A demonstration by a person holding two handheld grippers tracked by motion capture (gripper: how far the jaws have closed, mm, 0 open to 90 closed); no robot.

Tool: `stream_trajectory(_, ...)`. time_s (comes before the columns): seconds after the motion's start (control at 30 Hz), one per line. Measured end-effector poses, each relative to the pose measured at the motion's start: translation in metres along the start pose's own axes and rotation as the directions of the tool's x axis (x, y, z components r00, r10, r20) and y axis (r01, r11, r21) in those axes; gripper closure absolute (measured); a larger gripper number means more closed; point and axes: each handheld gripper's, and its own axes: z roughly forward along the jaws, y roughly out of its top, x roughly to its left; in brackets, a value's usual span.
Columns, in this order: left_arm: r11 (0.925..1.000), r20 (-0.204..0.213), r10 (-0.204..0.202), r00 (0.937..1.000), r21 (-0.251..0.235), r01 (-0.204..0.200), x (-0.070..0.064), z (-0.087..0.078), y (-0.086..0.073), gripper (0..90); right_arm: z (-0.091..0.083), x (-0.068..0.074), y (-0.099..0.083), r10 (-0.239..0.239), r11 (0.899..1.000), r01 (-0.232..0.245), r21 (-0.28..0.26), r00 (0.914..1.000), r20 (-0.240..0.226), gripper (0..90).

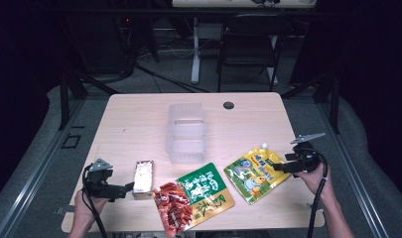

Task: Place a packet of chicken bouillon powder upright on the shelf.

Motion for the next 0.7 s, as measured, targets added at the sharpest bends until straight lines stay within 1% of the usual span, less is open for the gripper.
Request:
stream_trajectory(0.03,1.0,0.0,0.0,1.0,0.0,0.0,0.0,0.0,0.0,0.3,0.0,0.0,0.0,0.0,1.0,0.0,0.0,1.0,0.0,22.3)
stream_trajectory(0.07,1.0,0.0,0.002,1.0,0.0,-0.002,0.001,0.0,0.0,0.3,0.005,-0.002,0.004,-0.002,1.0,0.002,0.006,1.0,0.003,22.4)
stream_trajectory(0.1,1.0,0.0,0.002,1.0,0.0,-0.002,0.001,0.0,0.0,0.3,0.005,-0.002,0.004,-0.002,1.0,0.002,0.006,1.0,0.003,22.4)
stream_trajectory(0.13,1.0,0.0,-0.001,1.0,0.0,0.001,0.001,0.001,0.0,0.3,0.009,-0.004,0.009,-0.008,1.0,0.008,0.011,1.0,-0.002,22.5)
stream_trajectory(0.17,1.0,0.0,-0.001,1.0,0.0,0.001,0.001,0.001,0.0,0.3,0.011,-0.004,0.011,-0.005,1.0,0.005,0.009,1.0,0.003,22.8)
stream_trajectory(0.3,1.0,0.002,0.0,1.0,0.0,0.0,0.0,0.001,0.0,0.3,0.017,-0.009,0.016,0.001,1.0,-0.001,0.009,1.0,-0.005,22.9)
stream_trajectory(0.4,1.0,0.0,0.002,1.0,0.001,-0.002,0.001,0.001,0.0,0.3,0.026,-0.017,0.022,0.008,1.0,-0.007,0.023,0.9999,-0.013,23.1)
stream_trajectory(0.43,1.0,0.0,0.002,1.0,0.001,-0.002,0.001,0.001,0.0,0.3,0.026,-0.017,0.022,0.008,1.0,-0.007,0.023,0.9999,-0.013,23.1)
stream_trajectory(0.47,1.0,0.002,-0.002,1.0,0.001,0.002,0.001,0.001,0.0,0.3,0.028,-0.022,0.025,0.013,0.999,-0.012,0.033,0.9998,-0.015,23.9)
stream_trajectory(0.5,1.0,0.002,-0.002,1.0,0.001,0.002,0.001,0.001,0.0,0.3,0.028,-0.022,0.025,0.013,0.999,-0.012,0.033,0.9998,-0.015,23.9)
stream_trajectory(0.53,1.0,0.002,-0.004,1.0,0.002,0.004,0.001,0.001,0.0,0.3,0.031,-0.027,0.026,0.017,0.999,-0.017,0.04,0.9998,-0.013,24.8)
stream_trajectory(0.57,1.0,0.002,-0.004,1.0,0.002,0.004,0.001,0.001,0.0,0.3,0.031,-0.027,0.026,0.017,0.999,-0.017,0.04,0.9998,-0.013,24.8)
stream_trajectory(0.6,1.0,0.002,-0.004,1.0,0.003,0.004,0.001,0.001,0.0,0.3,0.033,-0.032,0.027,0.028,0.999,-0.027,0.046,0.9995,-0.018,25.9)
stream_trajectory(0.7,1.0,0.003,-0.001,1.0,0.002,0.001,0.001,0.001,0.0,0.3,0.036,-0.035,0.027,0.032,0.998,-0.03,0.058,0.9993,-0.019,27.7)
